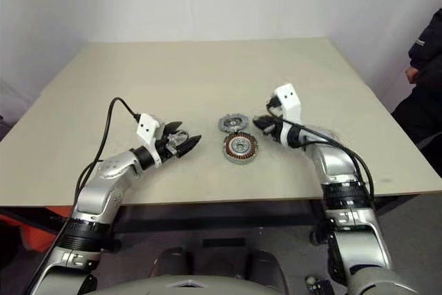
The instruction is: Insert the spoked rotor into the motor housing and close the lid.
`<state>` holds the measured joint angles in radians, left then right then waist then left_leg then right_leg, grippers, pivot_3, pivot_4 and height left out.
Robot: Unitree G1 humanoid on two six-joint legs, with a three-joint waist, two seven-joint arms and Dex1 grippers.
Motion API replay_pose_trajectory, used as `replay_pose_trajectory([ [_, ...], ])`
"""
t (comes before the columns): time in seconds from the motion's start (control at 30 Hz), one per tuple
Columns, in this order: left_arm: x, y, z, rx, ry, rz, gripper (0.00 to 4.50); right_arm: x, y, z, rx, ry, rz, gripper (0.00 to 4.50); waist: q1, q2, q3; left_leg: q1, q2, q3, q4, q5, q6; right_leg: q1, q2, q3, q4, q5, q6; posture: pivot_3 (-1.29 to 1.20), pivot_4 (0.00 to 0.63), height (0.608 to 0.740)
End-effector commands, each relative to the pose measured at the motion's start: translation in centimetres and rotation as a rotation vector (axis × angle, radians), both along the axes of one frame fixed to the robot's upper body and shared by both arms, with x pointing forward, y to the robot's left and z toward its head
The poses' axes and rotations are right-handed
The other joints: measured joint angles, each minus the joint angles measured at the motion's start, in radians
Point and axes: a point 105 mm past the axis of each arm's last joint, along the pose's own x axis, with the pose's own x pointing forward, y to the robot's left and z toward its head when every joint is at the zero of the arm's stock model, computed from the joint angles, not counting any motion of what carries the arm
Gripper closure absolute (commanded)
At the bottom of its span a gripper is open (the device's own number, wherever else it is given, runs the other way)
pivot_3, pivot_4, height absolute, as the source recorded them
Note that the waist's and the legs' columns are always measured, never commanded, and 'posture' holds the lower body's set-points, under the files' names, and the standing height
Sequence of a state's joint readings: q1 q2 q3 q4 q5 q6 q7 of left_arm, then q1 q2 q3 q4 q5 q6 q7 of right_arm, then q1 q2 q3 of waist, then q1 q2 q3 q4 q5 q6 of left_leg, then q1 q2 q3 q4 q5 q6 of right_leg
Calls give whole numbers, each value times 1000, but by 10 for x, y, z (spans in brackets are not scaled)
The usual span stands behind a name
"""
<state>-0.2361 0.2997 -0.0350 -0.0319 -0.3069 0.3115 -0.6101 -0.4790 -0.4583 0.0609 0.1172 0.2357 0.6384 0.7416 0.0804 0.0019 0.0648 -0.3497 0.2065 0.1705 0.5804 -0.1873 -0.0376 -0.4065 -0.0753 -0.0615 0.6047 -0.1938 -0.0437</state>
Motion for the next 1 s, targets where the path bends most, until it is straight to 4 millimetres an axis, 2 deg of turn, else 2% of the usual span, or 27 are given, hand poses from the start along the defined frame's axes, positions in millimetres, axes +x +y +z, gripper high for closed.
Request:
replay_pose_trajectory([
  [0.03,2,-3,16,-5,-60,-20,97,-9,15,11,-36,-47,102,3852,-1,0,0,0,0,0,0,0,0,0,0,0,0,0,0,0,0,740],
  [0.57,2,0,16,1,-65,1,97,-28,28,-6,-89,1,187,3852,13,0,0,0,0,0,0,0,0,0,0,0,0,0,0,0,0,740],
  [0.93,3,1,16,5,-67,7,97,-28,30,-13,-85,25,179,3852,13,0,0,0,0,0,0,0,0,0,0,0,0,0,1,0,0,740],
  [1.0,3,1,16,6,-68,8,97,-28,31,-12,-76,27,183,3123,13,0,0,0,0,0,0,0,0,0,0,0,0,0,1,0,0,740],
])
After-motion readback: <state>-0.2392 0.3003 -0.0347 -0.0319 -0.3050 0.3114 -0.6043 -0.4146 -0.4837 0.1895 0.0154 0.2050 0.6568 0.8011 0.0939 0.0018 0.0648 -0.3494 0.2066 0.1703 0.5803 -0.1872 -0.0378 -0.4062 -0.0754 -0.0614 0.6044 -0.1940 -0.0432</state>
